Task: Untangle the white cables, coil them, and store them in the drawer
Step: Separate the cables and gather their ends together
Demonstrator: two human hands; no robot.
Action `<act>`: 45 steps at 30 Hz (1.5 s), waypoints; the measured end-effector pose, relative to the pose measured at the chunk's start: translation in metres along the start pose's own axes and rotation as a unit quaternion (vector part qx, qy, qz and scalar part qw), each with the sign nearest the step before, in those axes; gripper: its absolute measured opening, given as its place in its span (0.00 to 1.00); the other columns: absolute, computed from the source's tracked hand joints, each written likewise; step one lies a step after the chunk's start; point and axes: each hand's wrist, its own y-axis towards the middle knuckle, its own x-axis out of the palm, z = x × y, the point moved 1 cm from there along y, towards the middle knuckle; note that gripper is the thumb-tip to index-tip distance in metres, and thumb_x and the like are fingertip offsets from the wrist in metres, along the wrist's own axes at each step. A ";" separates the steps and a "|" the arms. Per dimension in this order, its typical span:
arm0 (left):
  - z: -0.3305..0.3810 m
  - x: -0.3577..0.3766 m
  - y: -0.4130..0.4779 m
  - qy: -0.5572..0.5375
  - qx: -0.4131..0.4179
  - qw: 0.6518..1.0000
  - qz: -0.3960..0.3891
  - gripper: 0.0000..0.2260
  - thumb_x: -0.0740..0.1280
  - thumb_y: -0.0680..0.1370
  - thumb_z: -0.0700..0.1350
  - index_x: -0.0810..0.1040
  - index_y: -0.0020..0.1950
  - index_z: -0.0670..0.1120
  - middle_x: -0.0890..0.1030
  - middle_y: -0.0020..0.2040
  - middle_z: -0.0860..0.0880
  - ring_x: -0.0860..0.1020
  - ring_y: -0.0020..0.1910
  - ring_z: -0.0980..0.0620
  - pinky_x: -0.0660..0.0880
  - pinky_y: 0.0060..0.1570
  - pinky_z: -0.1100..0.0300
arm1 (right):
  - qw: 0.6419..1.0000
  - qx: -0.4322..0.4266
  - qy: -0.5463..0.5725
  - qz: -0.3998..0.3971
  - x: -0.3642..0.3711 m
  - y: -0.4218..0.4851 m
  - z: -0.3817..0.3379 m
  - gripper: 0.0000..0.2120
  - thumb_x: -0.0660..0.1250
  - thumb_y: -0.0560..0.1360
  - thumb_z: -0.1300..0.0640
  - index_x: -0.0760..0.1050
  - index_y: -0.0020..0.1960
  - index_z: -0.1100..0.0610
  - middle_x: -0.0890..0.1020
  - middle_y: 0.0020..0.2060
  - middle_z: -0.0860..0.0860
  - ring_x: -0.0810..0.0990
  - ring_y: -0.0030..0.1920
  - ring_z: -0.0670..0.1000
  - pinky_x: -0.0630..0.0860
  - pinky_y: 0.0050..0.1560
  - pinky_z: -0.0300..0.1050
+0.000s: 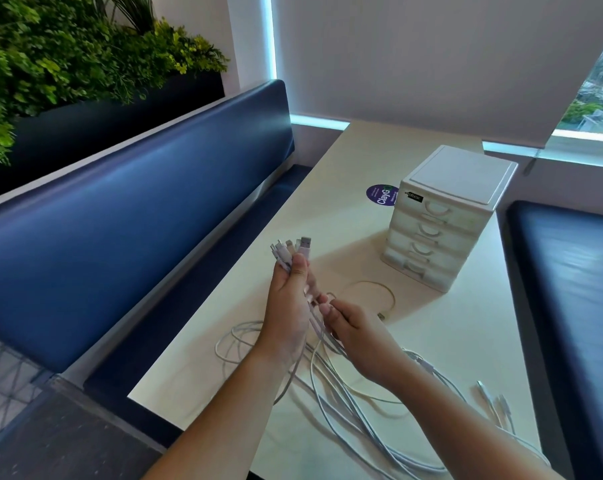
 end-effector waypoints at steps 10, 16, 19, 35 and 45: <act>0.000 -0.006 0.000 0.013 0.002 0.998 -0.055 0.05 0.65 0.79 0.46 0.70 0.47 0.47 0.64 0.28 0.54 0.63 0.27 0.56 0.66 0.29 0.62 | 0.999 0.015 0.036 -0.014 0.004 -0.001 0.003 0.19 0.57 0.81 0.46 0.67 0.35 0.54 0.68 0.27 0.45 0.65 0.29 0.44 0.64 0.35 0.44; 0.002 -0.006 -0.005 0.077 0.000 0.997 -0.030 0.08 0.64 0.81 0.45 0.69 0.47 0.42 0.63 0.26 0.55 0.62 0.26 0.56 0.64 0.29 0.60 | 0.999 0.012 0.032 -0.025 0.005 -0.008 0.001 0.18 0.56 0.81 0.46 0.66 0.34 0.52 0.67 0.27 0.45 0.64 0.28 0.43 0.63 0.33 0.42; 0.005 -0.003 -0.007 0.066 -0.007 0.998 -0.021 0.08 0.61 0.82 0.46 0.70 0.45 0.43 0.61 0.27 0.54 0.60 0.26 0.56 0.62 0.29 0.60 | 0.999 0.011 0.025 -0.023 0.004 -0.010 -0.001 0.18 0.56 0.81 0.46 0.66 0.35 0.52 0.68 0.28 0.46 0.65 0.29 0.44 0.63 0.34 0.42; 0.050 -0.008 0.004 0.122 0.056 0.990 -0.046 0.10 0.57 0.84 0.47 0.66 0.43 0.46 0.61 0.26 0.55 0.57 0.24 0.57 0.60 0.23 0.65 | 0.999 0.005 -0.036 0.005 0.000 -0.025 -0.002 0.20 0.55 0.81 0.45 0.63 0.33 0.52 0.67 0.25 0.46 0.65 0.29 0.45 0.63 0.34 0.45; 0.065 -0.011 0.001 0.096 0.055 0.993 -0.051 0.12 0.57 0.84 0.47 0.62 0.41 0.48 0.59 0.27 0.54 0.56 0.25 0.57 0.57 0.23 0.65 | 0.987 -0.043 -0.152 -0.003 -0.010 -0.027 -0.013 0.18 0.53 0.81 0.45 0.60 0.32 0.46 0.68 0.24 0.46 0.66 0.30 0.49 0.64 0.36 0.48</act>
